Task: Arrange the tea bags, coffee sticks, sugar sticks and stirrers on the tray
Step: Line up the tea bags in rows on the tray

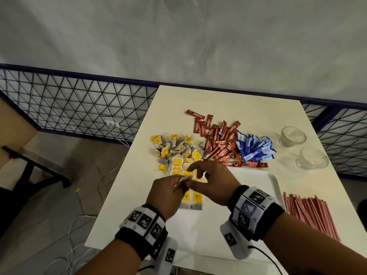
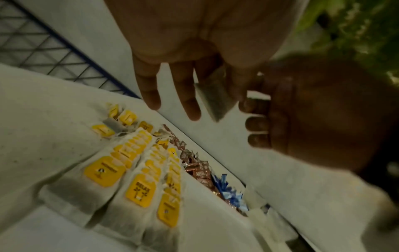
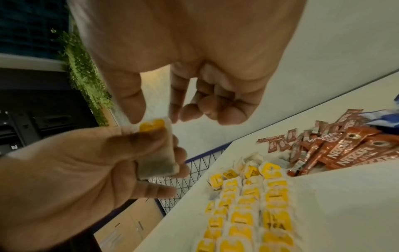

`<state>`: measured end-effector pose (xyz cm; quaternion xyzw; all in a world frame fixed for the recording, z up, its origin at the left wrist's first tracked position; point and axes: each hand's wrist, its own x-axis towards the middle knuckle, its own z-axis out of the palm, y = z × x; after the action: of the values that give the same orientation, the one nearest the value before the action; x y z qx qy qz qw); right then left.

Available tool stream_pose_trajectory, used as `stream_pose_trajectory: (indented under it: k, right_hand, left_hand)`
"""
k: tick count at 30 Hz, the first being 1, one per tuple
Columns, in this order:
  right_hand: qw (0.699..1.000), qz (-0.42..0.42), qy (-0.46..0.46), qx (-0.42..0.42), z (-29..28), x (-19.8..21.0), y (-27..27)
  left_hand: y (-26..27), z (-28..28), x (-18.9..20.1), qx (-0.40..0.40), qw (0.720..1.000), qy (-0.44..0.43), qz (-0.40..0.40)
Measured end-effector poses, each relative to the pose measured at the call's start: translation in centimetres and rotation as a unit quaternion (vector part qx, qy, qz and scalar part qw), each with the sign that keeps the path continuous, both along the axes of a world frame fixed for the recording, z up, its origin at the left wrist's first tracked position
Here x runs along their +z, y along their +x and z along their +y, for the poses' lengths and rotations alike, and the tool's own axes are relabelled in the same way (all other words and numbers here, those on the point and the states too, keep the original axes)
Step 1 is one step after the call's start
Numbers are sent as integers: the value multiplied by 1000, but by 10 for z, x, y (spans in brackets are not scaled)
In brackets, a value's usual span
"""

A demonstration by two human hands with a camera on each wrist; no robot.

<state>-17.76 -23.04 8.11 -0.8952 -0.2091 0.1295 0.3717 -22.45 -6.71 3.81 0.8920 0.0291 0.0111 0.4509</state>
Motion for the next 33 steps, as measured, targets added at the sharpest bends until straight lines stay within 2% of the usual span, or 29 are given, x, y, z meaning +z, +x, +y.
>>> stream_pose_trajectory:
  k: [2,7,13,16,21,25,30,33]
  right_hand:
    - [1000,-7,-18,22,-2,-4,1]
    - [999,-17,-26,28,1,-9,5]
    - [998,49,-28,13,4,-22,2]
    - [992,112,-53,0,-3,-36,3]
    - [977,179,-118,-11,-13,-66,-3]
    - [969,205,-133,-32,-14,-85,-8]
    - [967,204,-143,-53,-12,-101,-9]
    - [969,190,-141,-68,-10,-108,-9]
  left_hand:
    - [3,4,0,-23,995,-81,61]
    - [5,12,-5,-32,991,-10,129]
    - [5,8,-15,-56,989,-30,136]
    - [0,17,-26,-26,985,-77,152]
    - [-11,37,-54,37,982,21,185]
    - [-18,38,-62,47,980,42,191]
    - [-22,39,-67,48,980,46,190]
    - [-22,40,-71,48,978,78,189]
